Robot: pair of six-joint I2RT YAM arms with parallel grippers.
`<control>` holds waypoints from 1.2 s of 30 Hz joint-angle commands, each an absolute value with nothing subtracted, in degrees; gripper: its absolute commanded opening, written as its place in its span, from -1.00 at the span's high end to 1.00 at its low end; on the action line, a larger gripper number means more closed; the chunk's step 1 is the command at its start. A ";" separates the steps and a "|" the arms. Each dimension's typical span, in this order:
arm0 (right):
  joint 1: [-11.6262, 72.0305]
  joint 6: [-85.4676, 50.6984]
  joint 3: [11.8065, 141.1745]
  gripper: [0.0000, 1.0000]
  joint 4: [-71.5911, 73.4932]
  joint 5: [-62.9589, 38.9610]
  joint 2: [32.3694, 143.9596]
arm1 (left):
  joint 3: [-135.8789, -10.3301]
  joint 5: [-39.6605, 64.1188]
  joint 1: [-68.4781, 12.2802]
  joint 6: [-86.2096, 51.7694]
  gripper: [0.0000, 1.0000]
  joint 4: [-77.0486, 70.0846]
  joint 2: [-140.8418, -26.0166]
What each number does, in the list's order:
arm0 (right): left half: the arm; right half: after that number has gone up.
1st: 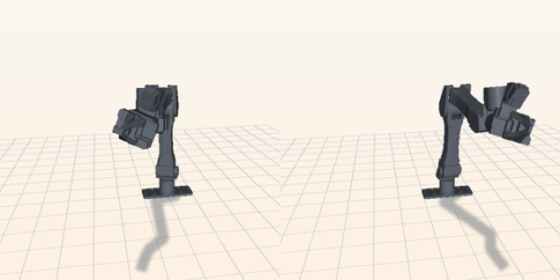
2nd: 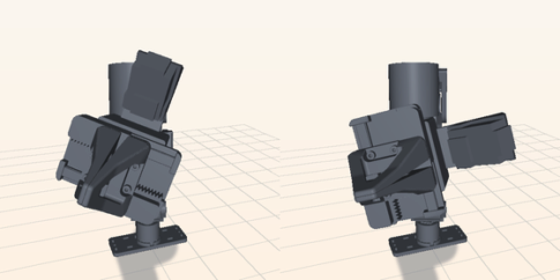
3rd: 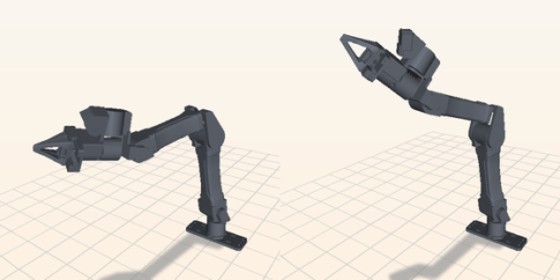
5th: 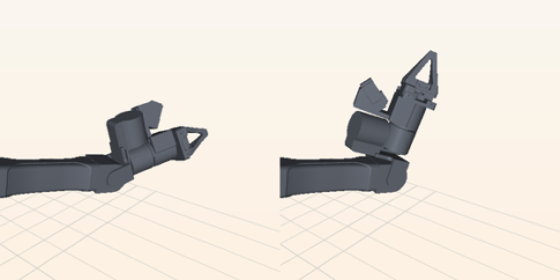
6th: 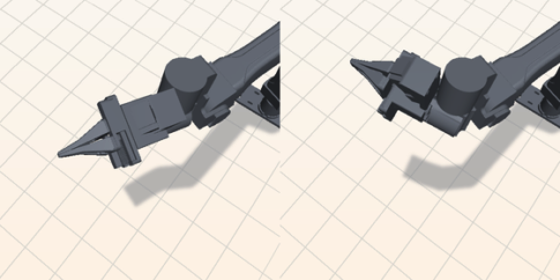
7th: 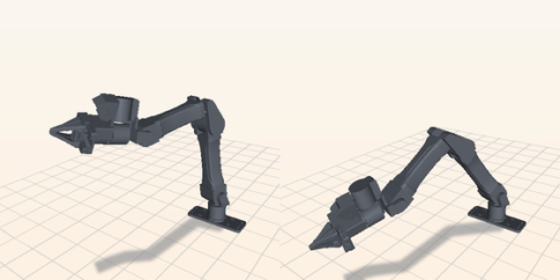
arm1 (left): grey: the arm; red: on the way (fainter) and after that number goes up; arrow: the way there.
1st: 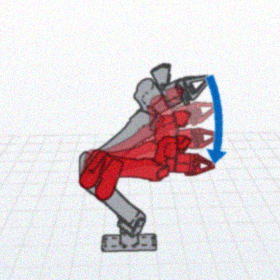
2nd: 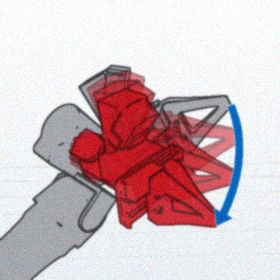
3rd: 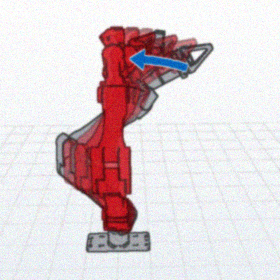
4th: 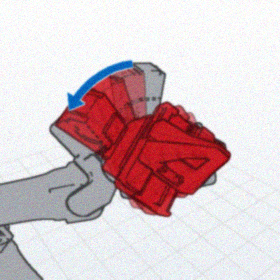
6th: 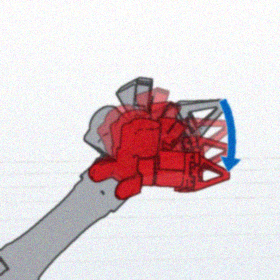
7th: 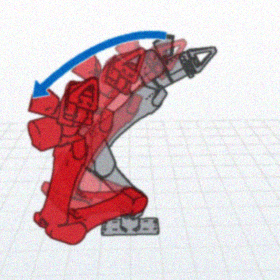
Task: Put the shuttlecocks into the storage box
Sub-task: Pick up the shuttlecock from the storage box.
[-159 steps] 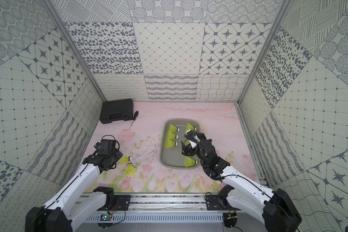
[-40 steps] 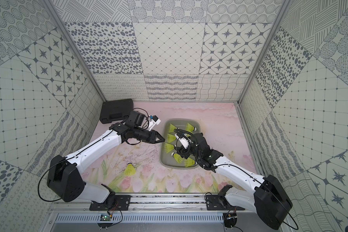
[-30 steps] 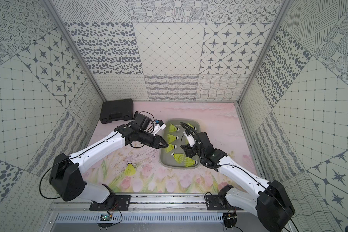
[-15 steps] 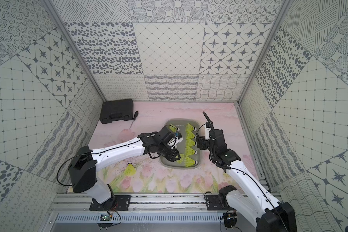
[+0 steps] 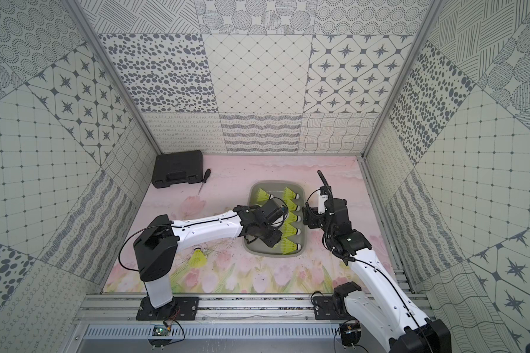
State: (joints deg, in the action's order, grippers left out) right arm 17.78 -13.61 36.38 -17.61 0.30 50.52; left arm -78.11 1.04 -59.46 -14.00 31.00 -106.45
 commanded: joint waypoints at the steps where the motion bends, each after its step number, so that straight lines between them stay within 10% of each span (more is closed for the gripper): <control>1: 17.26 -14.46 35.59 -0.53 -16.26 -1.33 49.57 | -78.88 -7.26 -60.33 -9.78 0.06 30.27 -107.57; 14: 16.51 -14.77 35.16 -0.55 -15.72 -3.98 49.39 | -76.48 -11.45 -61.25 -9.58 0.99 27.29 -105.38; 36: 23.10 7.20 24.30 -0.61 12.82 -22.83 52.85 | -62.18 12.02 -44.20 -37.17 1.00 13.54 -78.58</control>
